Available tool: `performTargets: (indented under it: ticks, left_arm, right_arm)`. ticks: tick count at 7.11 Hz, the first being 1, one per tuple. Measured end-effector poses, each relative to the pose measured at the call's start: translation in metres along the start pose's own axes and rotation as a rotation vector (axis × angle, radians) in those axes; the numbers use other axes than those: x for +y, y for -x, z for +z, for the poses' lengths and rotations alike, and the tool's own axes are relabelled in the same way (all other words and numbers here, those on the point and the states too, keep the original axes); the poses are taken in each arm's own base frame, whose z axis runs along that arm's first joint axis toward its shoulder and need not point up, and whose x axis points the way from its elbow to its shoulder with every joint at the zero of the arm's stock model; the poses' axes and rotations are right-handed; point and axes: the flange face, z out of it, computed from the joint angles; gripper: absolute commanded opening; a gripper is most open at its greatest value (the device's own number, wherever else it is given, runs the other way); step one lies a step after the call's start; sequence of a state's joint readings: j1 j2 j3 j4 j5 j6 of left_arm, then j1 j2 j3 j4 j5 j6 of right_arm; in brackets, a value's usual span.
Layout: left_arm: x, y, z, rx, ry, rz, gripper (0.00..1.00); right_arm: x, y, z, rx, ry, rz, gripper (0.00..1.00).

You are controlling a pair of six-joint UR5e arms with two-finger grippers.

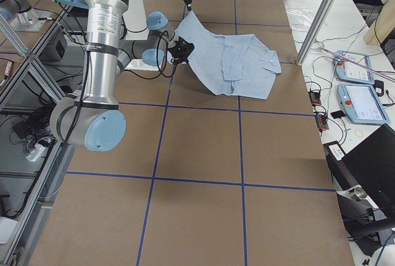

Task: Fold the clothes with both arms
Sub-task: 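Lift both hem corners and fold them toward the collar with both grippers, then release the hem and move the right gripper to the folded edge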

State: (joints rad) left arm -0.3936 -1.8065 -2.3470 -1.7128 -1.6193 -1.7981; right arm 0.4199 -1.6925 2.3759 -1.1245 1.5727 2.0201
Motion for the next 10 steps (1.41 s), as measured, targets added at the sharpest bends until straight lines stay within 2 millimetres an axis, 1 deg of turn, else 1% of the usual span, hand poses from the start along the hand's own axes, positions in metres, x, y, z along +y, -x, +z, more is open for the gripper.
performTargets:
  ticks: [1,2,3,4,5,6,7,8,9,10]
  left_arm:
    - [-0.045,-0.012,0.021,-0.019,-0.082,0.042,0.0]
    - [-0.09,-0.024,0.041,-0.044,-0.149,0.07,0.0]
    - [-0.133,-0.035,0.063,-0.056,-0.201,0.083,0.0]
    - [-0.173,-0.04,0.088,-0.051,-0.243,0.084,0.0]
    - [-0.207,-0.044,0.115,-0.046,-0.274,0.082,0.0]
    - [-0.237,-0.048,0.144,-0.041,-0.297,0.079,0.0]
    - [-0.264,-0.047,0.173,-0.036,-0.315,0.079,0.0]
    - [-0.285,-0.047,0.201,-0.04,-0.326,0.083,0.0]
    - [-0.3,-0.048,0.229,-0.048,-0.333,0.085,0.0]
    - [-0.311,-0.043,0.25,-0.059,-0.336,0.093,0.0]
  right_arm:
    - [-0.026,0.024,0.026,-0.017,-0.064,-0.028,0.0]
    - [-0.055,0.054,0.063,0.002,-0.128,-0.059,0.0]
    - [-0.09,0.087,0.093,0.027,-0.18,-0.086,0.0]
    - [-0.127,0.113,0.113,0.055,-0.209,-0.092,0.0]
    - [-0.157,0.134,0.134,0.084,-0.228,-0.089,0.0]
    - [-0.182,0.151,0.159,0.119,-0.248,-0.088,0.0]
    - [-0.203,0.164,0.191,0.167,-0.267,-0.089,0.0]
    - [-0.221,0.171,0.225,0.212,-0.287,-0.086,0.0]
    - [-0.235,0.171,0.252,0.229,-0.302,-0.086,0.0]
    - [-0.243,0.172,0.271,0.231,-0.308,-0.088,0.0]
